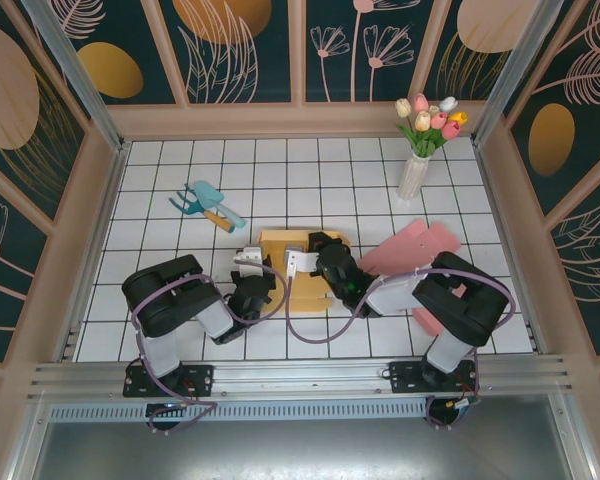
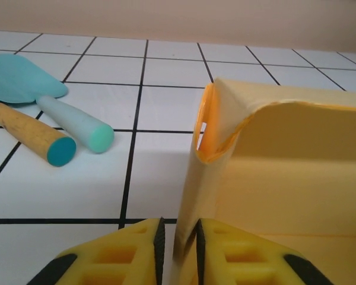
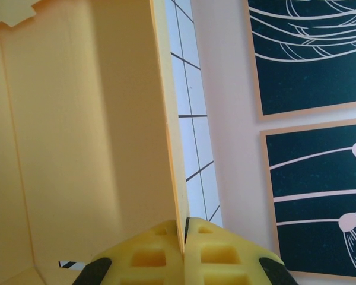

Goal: Fold the paper box

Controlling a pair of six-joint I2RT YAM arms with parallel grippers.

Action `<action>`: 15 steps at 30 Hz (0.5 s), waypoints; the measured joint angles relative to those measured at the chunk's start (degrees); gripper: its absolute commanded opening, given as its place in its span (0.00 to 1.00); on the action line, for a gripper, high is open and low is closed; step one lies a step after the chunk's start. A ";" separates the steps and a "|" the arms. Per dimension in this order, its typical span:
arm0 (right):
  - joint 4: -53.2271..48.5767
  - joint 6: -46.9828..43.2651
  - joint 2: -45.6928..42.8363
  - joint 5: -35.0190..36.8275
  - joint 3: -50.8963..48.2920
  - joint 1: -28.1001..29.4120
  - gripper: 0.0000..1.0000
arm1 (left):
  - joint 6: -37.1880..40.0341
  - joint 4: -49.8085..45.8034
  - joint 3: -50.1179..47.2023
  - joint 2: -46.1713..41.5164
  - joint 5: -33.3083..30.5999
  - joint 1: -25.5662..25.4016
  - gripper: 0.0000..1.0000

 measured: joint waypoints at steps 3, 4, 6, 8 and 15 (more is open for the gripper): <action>0.35 0.35 0.35 0.31 0.28 0.04 0.00 | -2.08 -3.89 2.54 0.17 -4.17 -0.57 0.00; 0.37 0.50 0.39 0.46 0.31 0.04 0.00 | -3.76 -5.88 3.65 0.20 -5.55 -0.70 0.00; 0.33 1.05 0.39 0.61 0.42 -0.02 0.00 | -7.17 -9.75 5.53 0.24 -7.98 -0.90 0.00; 0.04 1.64 0.39 0.46 0.59 -0.02 0.00 | -9.44 -12.00 6.12 0.22 -9.09 -1.01 0.00; -0.28 2.93 0.76 0.39 1.09 -0.28 0.00 | -12.35 -19.39 9.62 0.22 -11.54 -1.01 0.00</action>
